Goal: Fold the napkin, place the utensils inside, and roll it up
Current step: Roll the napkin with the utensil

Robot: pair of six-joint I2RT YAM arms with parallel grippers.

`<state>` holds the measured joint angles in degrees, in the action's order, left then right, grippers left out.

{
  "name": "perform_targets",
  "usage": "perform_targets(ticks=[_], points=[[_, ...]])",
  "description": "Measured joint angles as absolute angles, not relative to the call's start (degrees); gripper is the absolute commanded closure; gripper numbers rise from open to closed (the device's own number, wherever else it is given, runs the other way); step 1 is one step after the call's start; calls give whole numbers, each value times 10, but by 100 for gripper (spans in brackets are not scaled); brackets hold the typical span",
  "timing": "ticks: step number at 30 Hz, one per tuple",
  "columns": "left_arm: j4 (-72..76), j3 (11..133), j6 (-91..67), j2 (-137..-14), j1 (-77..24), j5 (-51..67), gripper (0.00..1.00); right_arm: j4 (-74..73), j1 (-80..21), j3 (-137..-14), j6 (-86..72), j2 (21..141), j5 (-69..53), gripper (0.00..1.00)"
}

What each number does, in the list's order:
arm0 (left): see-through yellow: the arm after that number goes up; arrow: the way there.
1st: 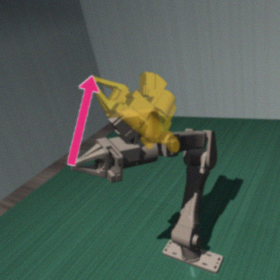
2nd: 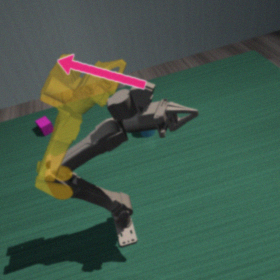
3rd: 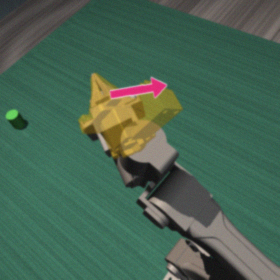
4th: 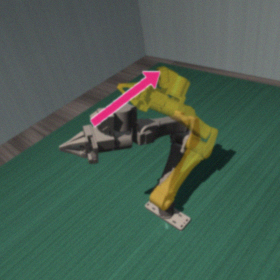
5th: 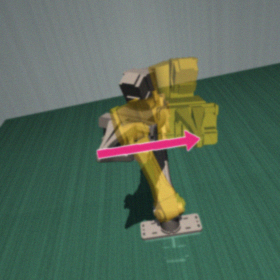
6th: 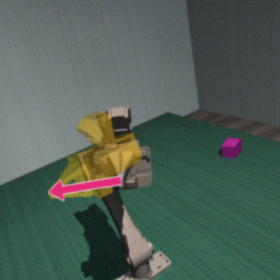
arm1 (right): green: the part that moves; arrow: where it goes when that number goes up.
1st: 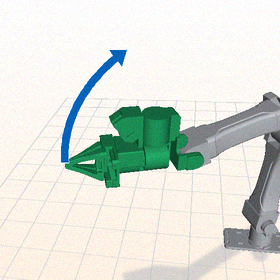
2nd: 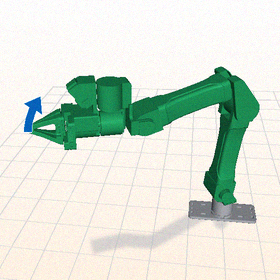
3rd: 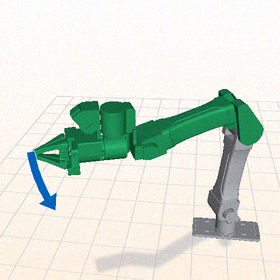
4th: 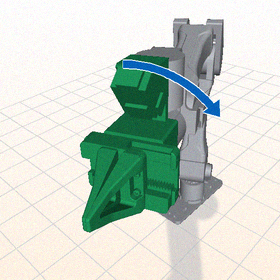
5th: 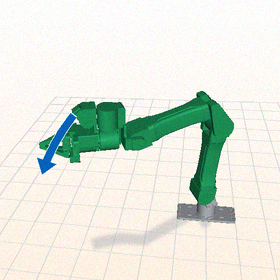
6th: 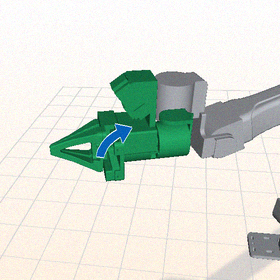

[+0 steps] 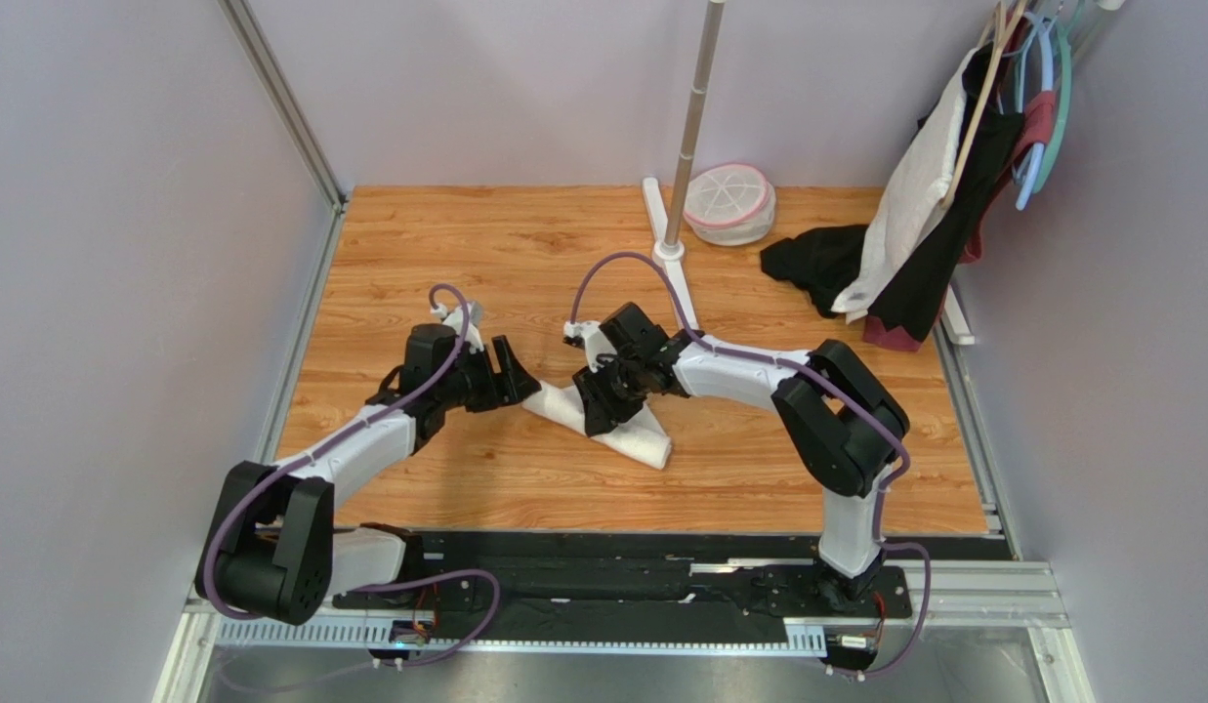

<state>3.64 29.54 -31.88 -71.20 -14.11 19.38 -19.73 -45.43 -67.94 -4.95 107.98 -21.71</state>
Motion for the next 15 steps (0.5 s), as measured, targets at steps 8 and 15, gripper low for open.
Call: perform_targets(ticks=[8,15], points=[[72,273,-313,-707,-141,215,28,-234,-421,-718,-78,1129,-353,62],[117,262,-316,-746,-141,253,36,-244,-404,-730,-94,1153,-410,62]])
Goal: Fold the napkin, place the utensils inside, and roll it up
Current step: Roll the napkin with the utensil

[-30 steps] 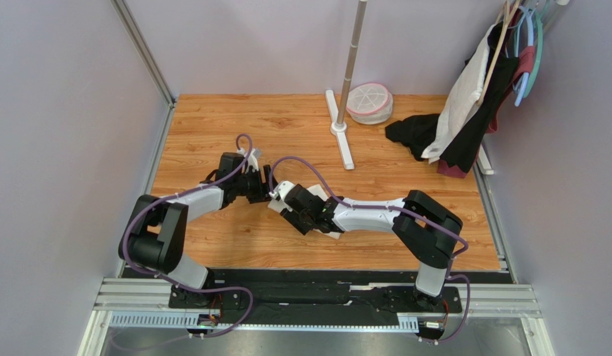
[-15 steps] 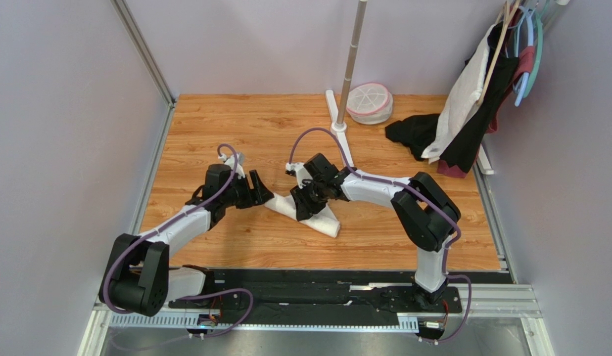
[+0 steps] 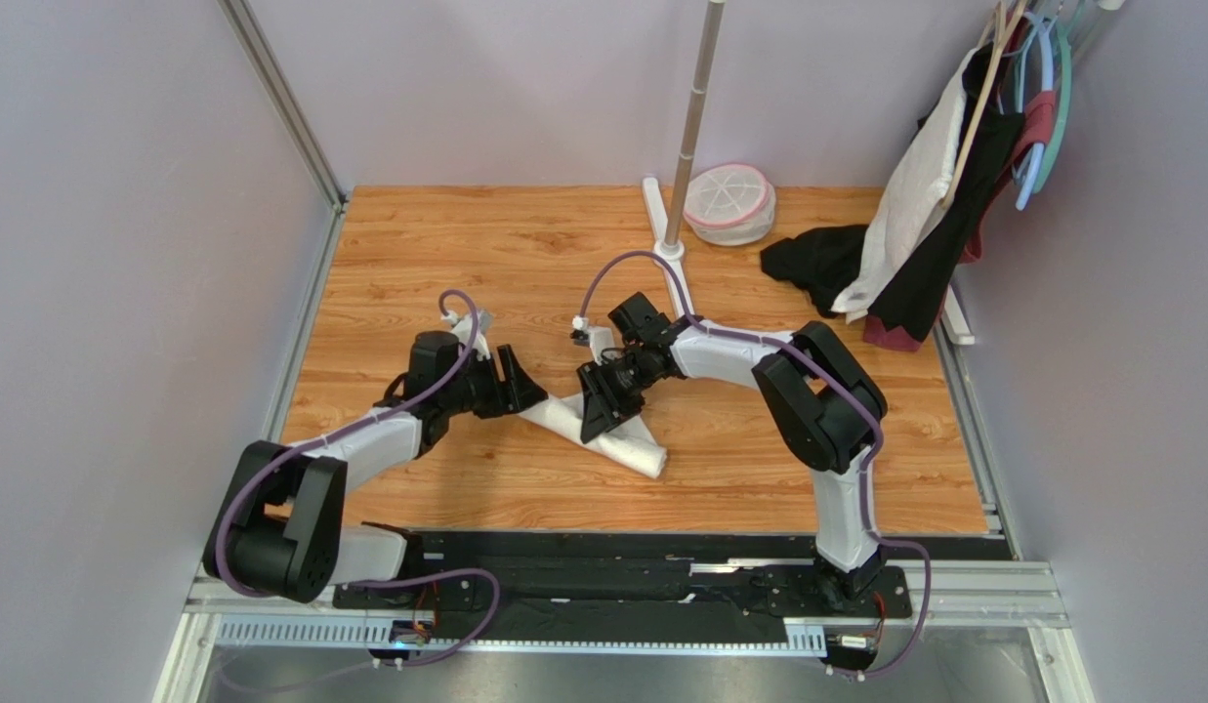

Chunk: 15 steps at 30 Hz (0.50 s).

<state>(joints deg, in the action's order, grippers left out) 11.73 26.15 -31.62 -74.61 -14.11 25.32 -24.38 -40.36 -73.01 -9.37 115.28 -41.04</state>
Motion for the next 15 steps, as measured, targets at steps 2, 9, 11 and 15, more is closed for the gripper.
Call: perform_targets(ticks=[2,9,11,15], points=[[129,258,-318,-761,-141,265,44,-244,-400,-733,-97,1158,-422,61],[165,258,-331,-813,-141,299,88,-247,-397,-736,-107,1160,-444,43],[165,258,-333,-821,-141,301,98,-250,-397,-736,-107,1154,-443,41],[157,270,-338,-831,-141,301,100,-270,-394,-736,-107,1124,-419,40]])
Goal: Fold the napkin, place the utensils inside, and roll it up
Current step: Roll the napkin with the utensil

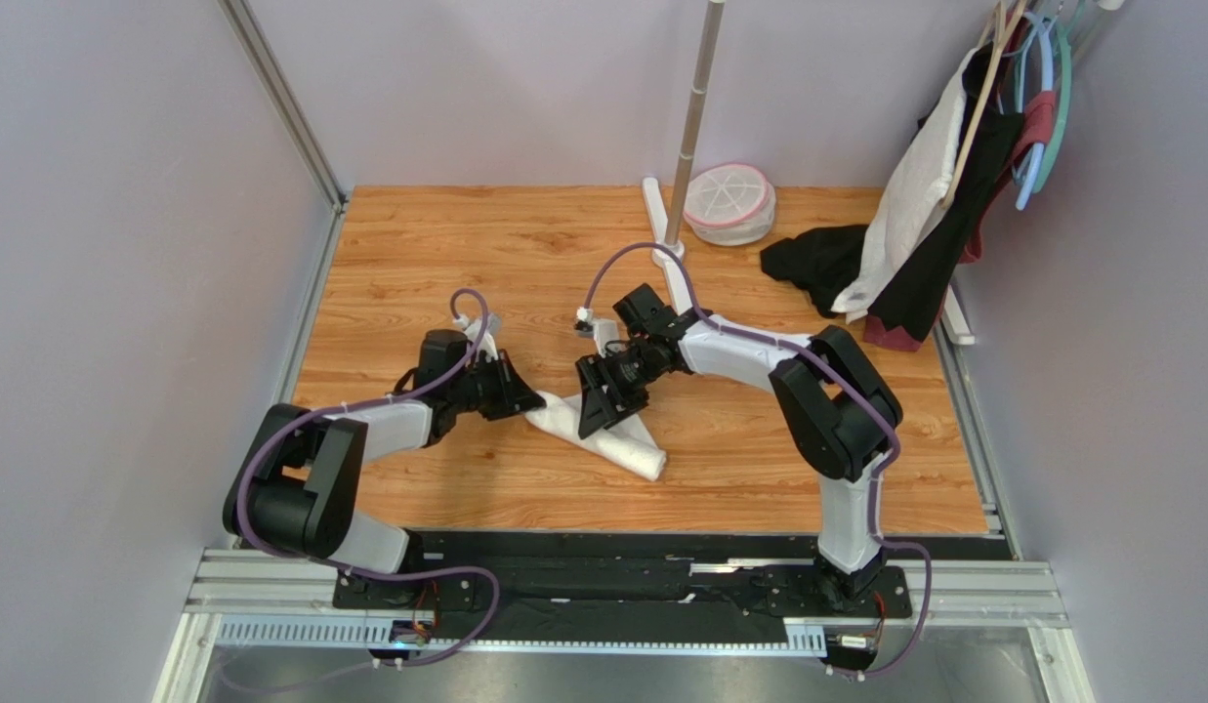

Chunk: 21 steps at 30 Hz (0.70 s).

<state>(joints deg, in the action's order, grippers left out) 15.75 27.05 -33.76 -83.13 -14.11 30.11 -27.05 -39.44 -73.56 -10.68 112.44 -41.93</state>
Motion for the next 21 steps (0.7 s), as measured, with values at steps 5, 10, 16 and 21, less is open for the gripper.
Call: perform_targets(ticks=[5,10,16,21], points=[[137,302,-338,-856,-141,300,100,-284,-400,-728,-96,1045,-358,39],[111,330,-342,-875,-141,298,100,-280,-458,-708,-70,969,-236,39],[97,346,-344,-892,-141,299,100,-270,-572,-680,-34,961,-88,39],[87,354,-344,-898,-141,300,100,-260,-608,-674,-2,981,19,39]])
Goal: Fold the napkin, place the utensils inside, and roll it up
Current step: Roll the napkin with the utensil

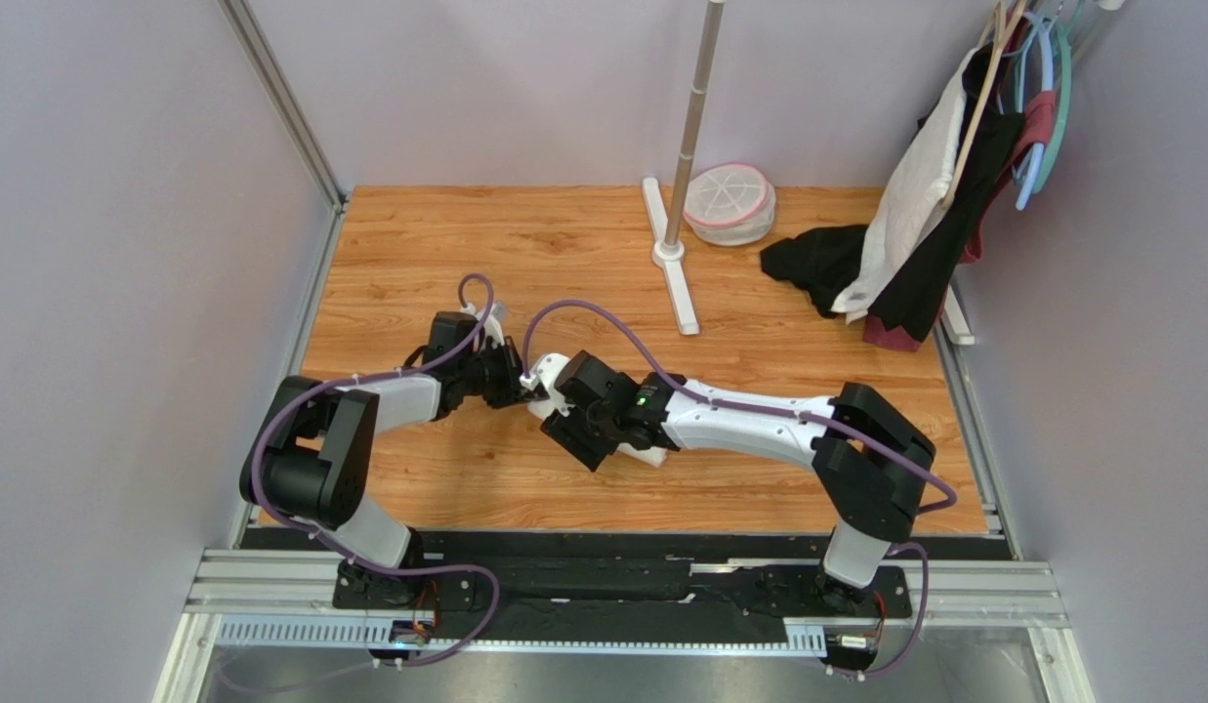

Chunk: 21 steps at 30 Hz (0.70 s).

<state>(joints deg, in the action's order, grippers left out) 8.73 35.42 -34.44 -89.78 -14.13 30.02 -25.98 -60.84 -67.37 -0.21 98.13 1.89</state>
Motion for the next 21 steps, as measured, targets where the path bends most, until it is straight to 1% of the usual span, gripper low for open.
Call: perform_targets(ticks=[5,14,17,18,20,21], points=[[82,361,-344,-904,-141,304,100,-244,-612,-667,26,1008,88,39],[74,372,-342,-911,-141,310,99,-229,-613,-663,51,1047,129,40],[73,372,-341,-911,-141,313,82,-224,-608,-664,55,1058,127,41],[73,372,-340,-911,-141,314,69,-223,-604,-664,55,1058,121,43],[73,372,-338,-911,-141,314,56,-220,-592,-664,53,1060,103,50],[73,373,-336,-910,-140,313,47,-220,-583,-664,52,1060,90,59]])
